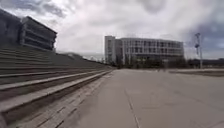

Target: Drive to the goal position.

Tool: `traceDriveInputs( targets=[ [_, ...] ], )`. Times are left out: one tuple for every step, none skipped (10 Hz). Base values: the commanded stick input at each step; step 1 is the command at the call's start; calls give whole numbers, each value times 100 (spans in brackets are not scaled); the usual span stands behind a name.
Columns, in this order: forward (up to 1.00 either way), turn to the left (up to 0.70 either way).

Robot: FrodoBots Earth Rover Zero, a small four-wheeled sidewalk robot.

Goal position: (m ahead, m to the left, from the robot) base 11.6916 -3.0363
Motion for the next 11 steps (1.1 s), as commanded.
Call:
traceDriveInputs(
  targets=[
    [70,1],
    [70,1],
    [70,1],
    [70,1],
    [70,1],
    [70,1],
    [70,1],
    [70,1],
    [70,1],
    [70,1],
    [70,1]
  ],
)
